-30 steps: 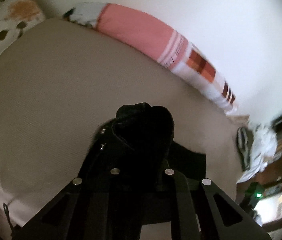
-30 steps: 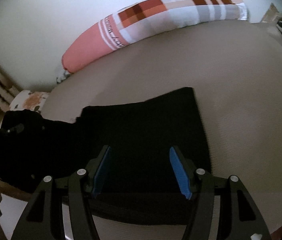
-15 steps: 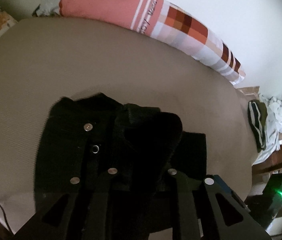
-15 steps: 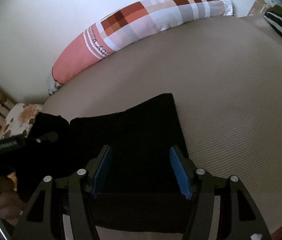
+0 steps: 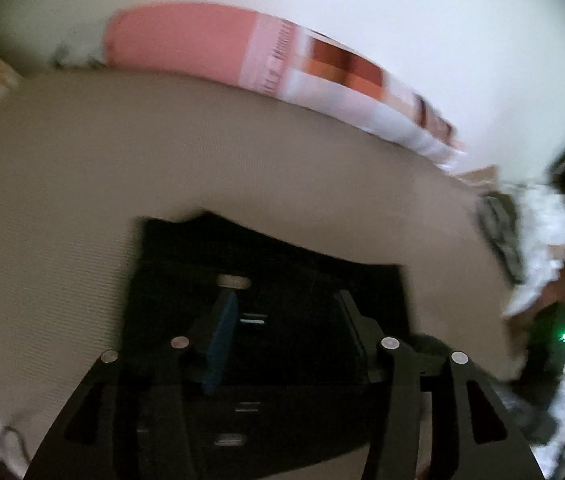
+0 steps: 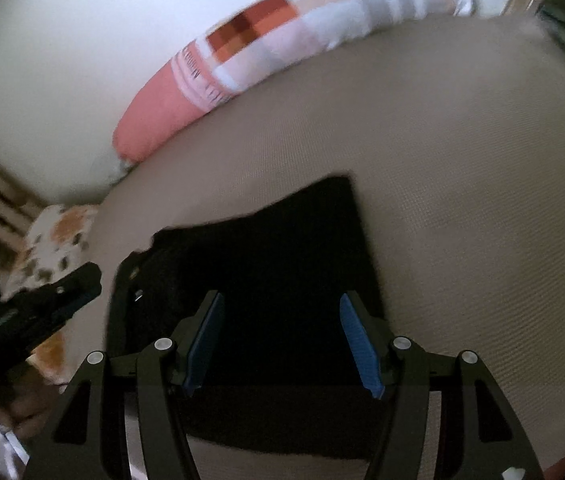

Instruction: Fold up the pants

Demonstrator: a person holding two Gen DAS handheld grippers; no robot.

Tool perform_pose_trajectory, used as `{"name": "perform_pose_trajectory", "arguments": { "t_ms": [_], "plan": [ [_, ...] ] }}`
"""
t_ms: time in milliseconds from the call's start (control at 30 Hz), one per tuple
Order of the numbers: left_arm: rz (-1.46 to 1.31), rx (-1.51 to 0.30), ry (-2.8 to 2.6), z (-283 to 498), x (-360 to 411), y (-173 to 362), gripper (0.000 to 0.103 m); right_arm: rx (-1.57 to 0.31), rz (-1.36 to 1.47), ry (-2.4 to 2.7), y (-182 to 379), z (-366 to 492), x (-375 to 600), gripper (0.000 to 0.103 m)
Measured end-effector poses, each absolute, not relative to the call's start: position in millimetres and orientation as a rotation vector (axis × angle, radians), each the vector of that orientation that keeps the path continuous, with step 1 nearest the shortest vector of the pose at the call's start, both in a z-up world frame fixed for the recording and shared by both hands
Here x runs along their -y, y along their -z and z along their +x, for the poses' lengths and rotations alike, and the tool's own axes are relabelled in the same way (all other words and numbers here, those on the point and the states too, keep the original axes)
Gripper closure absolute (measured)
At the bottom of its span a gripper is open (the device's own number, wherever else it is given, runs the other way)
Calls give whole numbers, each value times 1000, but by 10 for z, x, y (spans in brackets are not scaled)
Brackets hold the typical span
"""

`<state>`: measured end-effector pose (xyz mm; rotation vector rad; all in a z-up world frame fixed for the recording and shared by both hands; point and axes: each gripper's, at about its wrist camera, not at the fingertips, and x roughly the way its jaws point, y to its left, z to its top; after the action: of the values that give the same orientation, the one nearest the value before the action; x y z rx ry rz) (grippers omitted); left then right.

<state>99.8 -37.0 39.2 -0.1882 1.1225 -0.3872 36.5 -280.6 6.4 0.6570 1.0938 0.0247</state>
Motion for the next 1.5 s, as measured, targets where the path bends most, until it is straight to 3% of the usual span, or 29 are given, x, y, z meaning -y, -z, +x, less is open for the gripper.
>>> {"name": "perform_pose_trajectory", "arguments": {
  "t_ms": [267,633,700,800,867,933,1267,1500],
  "plan": [
    [-8,-1130,123,932,-324,-103,51,-1273,763,-358,220,533,2577,40],
    [-68,-1228,81,798,-615,301,51,-1236,820,-399,458,870,2401,41],
    [-70,-1232,78,788,-602,318,51,-1217,834,-401,491,987,2379,45],
    [-77,-1232,70,781,-597,341,51,-1229,842,-407,558,1151,2333,63],
    [-87,-1230,70,789,-604,336,51,-1247,844,-419,559,1210,2281,81],
    [-101,-1218,72,800,-603,308,51,-1234,808,-422,436,1207,2238,88],
    [-91,-1141,152,908,-337,66,51,-1059,776,-386,-445,1074,2584,92],
    [-52,-1123,206,1027,65,15,51,-1161,732,-121,45,865,3092,93]
  ]
}}
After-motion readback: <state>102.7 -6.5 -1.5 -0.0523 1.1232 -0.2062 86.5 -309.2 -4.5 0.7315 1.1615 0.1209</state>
